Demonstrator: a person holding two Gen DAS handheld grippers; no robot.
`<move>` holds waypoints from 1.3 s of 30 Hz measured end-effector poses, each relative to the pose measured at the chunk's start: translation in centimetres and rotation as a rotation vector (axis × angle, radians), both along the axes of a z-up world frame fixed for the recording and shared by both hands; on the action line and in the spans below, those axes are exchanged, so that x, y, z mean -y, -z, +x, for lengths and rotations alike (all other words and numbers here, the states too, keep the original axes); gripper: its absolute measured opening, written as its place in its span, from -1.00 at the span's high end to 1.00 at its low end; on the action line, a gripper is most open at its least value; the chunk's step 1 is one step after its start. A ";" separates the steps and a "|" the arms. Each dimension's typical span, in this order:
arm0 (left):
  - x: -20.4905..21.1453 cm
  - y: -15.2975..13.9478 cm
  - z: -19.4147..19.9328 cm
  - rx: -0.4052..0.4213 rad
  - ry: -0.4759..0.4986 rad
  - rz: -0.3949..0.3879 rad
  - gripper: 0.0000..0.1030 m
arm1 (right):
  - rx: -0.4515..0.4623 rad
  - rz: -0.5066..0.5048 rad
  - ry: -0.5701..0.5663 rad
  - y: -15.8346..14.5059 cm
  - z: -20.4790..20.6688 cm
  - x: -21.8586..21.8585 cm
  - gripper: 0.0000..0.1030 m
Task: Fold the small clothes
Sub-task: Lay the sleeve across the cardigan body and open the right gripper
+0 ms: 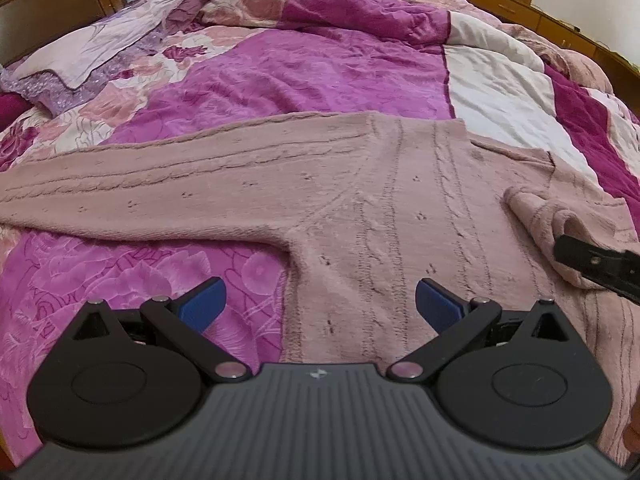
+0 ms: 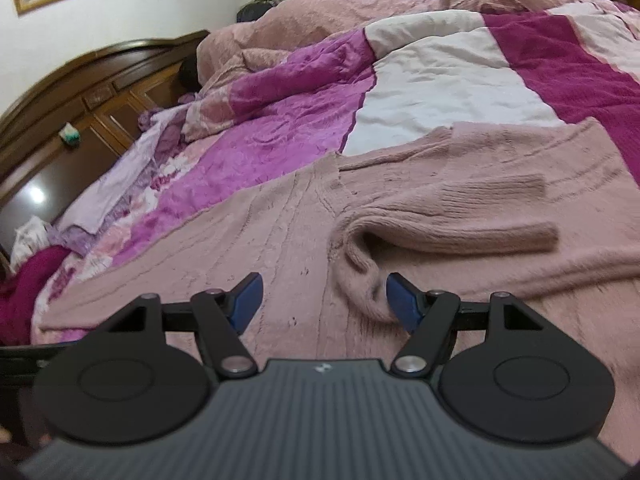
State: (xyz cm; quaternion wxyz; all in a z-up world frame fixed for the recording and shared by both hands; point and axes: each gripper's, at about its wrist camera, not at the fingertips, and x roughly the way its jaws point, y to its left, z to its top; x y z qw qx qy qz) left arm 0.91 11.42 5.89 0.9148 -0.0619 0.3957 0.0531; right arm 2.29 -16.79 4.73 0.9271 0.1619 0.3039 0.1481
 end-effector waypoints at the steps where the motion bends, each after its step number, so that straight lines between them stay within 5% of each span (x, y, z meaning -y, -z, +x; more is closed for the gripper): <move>1: 0.2 0.0 0.0 -0.002 0.002 0.002 -1.00 | 0.003 0.012 0.005 -0.2 -0.3 0.3 -0.36; 17: 3.0 -0.4 -0.2 -0.003 0.055 0.021 -1.00 | 0.100 -0.014 0.180 -1.9 -2.8 4.9 -0.36; 39: 9.1 -3.3 0.5 0.054 0.237 0.013 -1.00 | 0.076 -0.043 0.393 -0.6 -3.1 10.0 -0.36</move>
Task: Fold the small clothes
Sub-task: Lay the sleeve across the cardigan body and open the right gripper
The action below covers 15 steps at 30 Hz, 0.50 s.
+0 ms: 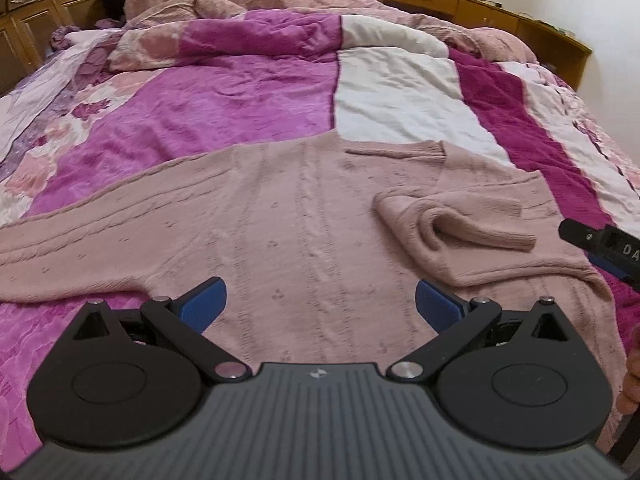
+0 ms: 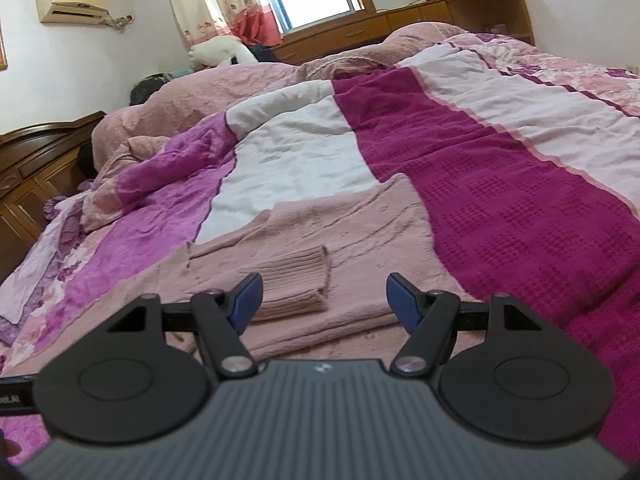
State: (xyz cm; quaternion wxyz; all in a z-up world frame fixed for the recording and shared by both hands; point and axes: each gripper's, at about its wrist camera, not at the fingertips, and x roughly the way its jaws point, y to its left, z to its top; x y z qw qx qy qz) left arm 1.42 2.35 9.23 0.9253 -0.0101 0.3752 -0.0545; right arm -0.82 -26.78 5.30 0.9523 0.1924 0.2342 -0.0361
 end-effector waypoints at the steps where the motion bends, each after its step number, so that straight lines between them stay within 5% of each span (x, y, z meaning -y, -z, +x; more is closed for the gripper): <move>1: 0.2 0.0 0.1 -0.003 0.005 -0.003 -1.00 | -0.001 -0.002 0.004 0.1 0.0 0.1 -0.36; 15: 4.9 -0.5 2.5 0.028 0.113 0.049 -1.00 | -0.020 -0.023 0.033 1.4 0.2 1.3 -0.36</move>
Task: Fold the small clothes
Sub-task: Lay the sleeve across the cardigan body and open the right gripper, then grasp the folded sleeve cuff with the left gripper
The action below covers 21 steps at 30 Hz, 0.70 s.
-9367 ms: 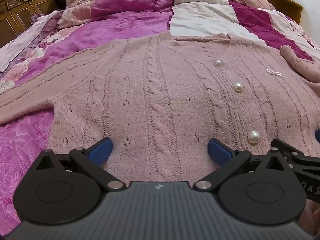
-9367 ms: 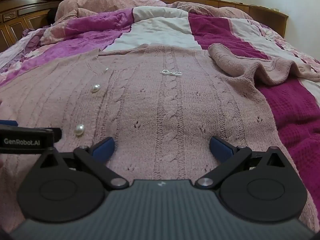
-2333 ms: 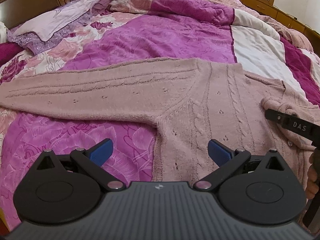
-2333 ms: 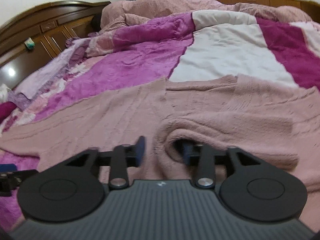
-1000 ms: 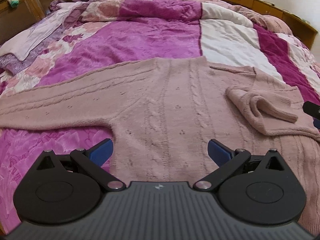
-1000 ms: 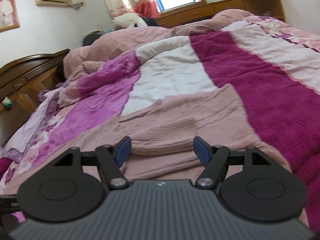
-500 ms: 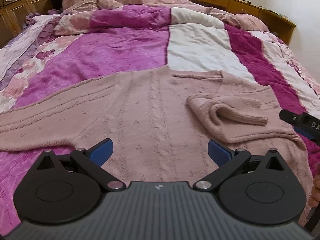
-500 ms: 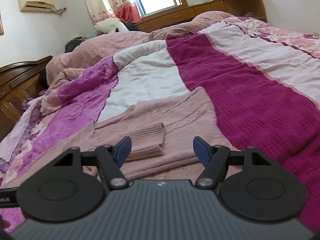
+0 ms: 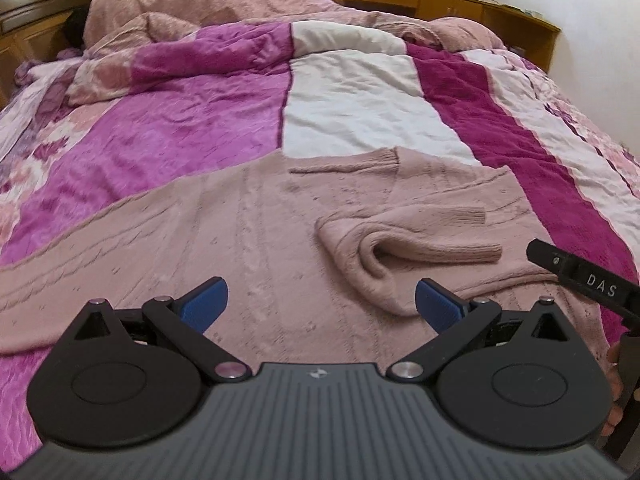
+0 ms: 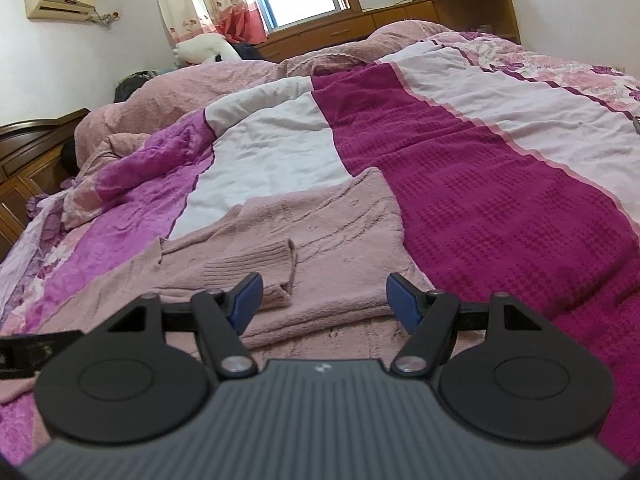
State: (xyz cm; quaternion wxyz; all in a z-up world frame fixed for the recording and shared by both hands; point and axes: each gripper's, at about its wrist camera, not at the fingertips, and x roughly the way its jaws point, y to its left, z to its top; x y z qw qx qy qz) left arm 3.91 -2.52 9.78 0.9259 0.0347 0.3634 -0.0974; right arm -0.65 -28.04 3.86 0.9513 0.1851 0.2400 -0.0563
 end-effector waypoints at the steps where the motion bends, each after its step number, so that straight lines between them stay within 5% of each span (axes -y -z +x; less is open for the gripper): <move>1: 0.3 0.1 0.1 0.002 0.007 0.007 -1.00 | -0.001 0.000 -0.001 0.0 0.0 0.1 -0.36; 15: 7.9 1.8 3.2 0.073 0.179 0.125 -1.00 | -0.006 -0.010 0.034 0.8 0.1 0.9 -0.36; 21: 10.5 4.2 5.4 0.023 0.251 0.229 -0.79 | -0.008 -0.002 0.067 1.2 0.1 1.9 -0.36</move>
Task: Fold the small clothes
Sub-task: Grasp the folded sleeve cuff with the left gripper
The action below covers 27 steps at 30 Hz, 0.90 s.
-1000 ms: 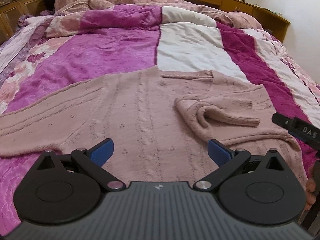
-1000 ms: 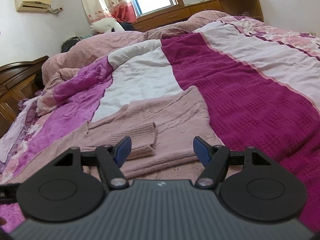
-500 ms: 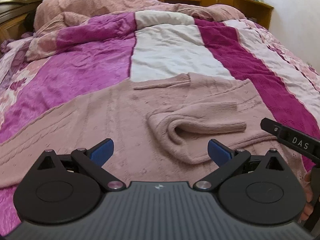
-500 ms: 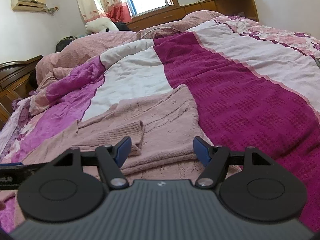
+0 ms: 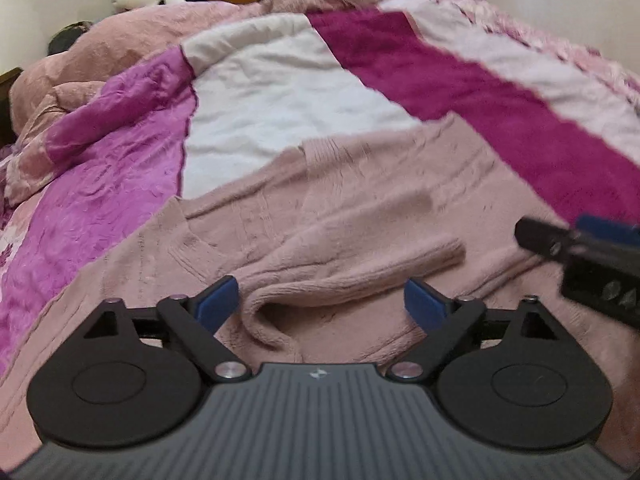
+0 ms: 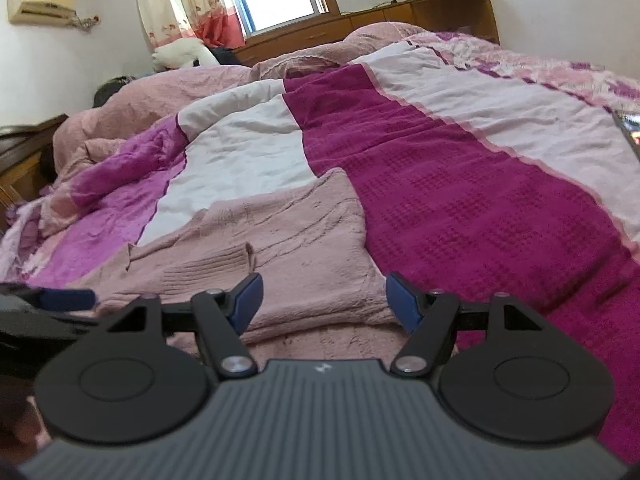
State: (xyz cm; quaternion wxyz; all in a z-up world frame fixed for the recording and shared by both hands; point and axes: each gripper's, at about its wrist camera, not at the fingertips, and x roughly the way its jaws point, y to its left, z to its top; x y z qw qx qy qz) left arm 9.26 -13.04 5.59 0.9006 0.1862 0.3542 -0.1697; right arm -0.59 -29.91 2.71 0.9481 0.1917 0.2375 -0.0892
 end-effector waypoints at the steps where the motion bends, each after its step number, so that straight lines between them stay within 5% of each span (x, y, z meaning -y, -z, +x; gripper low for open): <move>1: 0.1 0.4 0.1 -0.001 0.011 0.005 -0.79 | 0.002 0.007 0.003 0.0 0.0 0.1 -0.36; 11: 1.7 2.3 1.0 0.067 0.100 0.079 -0.66 | -0.011 0.010 0.019 0.9 0.4 0.4 -0.36; 13: 2.0 2.4 1.0 0.089 0.090 0.086 -0.14 | -0.012 0.010 0.019 1.0 0.4 0.5 -0.36; 18: 2.0 1.0 0.9 0.098 0.025 0.026 0.67 | -0.010 0.018 0.024 1.1 0.2 0.7 -0.35; 27: -2.9 -4.1 0.1 0.168 -0.179 -0.154 0.76 | -0.011 0.014 0.024 1.2 0.2 0.6 -0.36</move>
